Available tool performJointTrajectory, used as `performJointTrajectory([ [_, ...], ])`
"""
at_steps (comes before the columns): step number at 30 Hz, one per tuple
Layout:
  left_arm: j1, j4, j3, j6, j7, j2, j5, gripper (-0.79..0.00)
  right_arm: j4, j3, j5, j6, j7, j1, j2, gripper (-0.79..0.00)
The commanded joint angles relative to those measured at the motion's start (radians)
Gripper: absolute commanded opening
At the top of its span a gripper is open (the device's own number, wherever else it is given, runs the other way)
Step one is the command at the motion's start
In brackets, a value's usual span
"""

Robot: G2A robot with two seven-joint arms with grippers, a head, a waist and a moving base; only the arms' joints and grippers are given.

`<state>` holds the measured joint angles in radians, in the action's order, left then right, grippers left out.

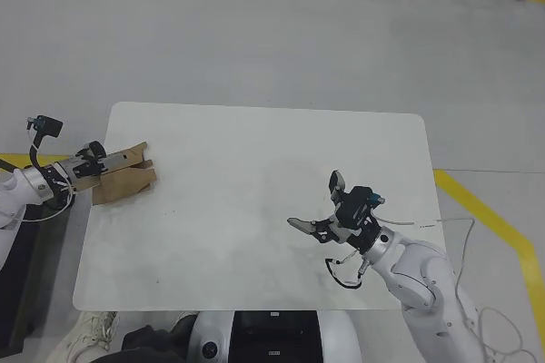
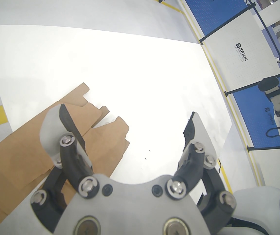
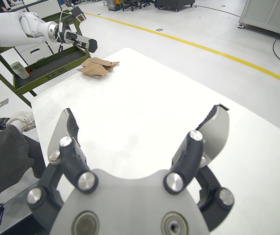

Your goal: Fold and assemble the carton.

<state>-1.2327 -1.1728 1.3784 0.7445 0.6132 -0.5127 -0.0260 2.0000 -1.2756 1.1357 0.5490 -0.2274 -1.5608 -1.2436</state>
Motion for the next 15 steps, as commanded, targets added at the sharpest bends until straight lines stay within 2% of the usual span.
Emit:
performJointTrajectory([
  [1,-0.004,0.016,-0.002,0.004,0.050,-0.001,-0.058,0.000,0.000,0.000,0.000,0.000,0.000,0.000,0.000,0.000],
  [3,0.004,0.055,-0.009,0.022,0.205,-0.001,-0.217,0.000,0.000,0.000,0.000,0.000,0.000,0.000,0.000,0.000],
  [7,0.073,0.206,0.002,-0.013,0.462,0.000,-0.460,0.000,0.000,0.000,0.000,0.000,0.000,0.000,0.000,0.000],
  [10,0.118,0.304,-0.004,-0.064,0.526,-0.004,-0.534,0.000,0.000,0.000,0.000,0.000,0.000,0.000,0.000,0.000],
  [15,0.190,0.445,-0.029,-0.086,0.548,-0.015,-0.544,0.000,0.000,0.000,0.000,0.000,0.000,0.000,0.000,0.000],
])
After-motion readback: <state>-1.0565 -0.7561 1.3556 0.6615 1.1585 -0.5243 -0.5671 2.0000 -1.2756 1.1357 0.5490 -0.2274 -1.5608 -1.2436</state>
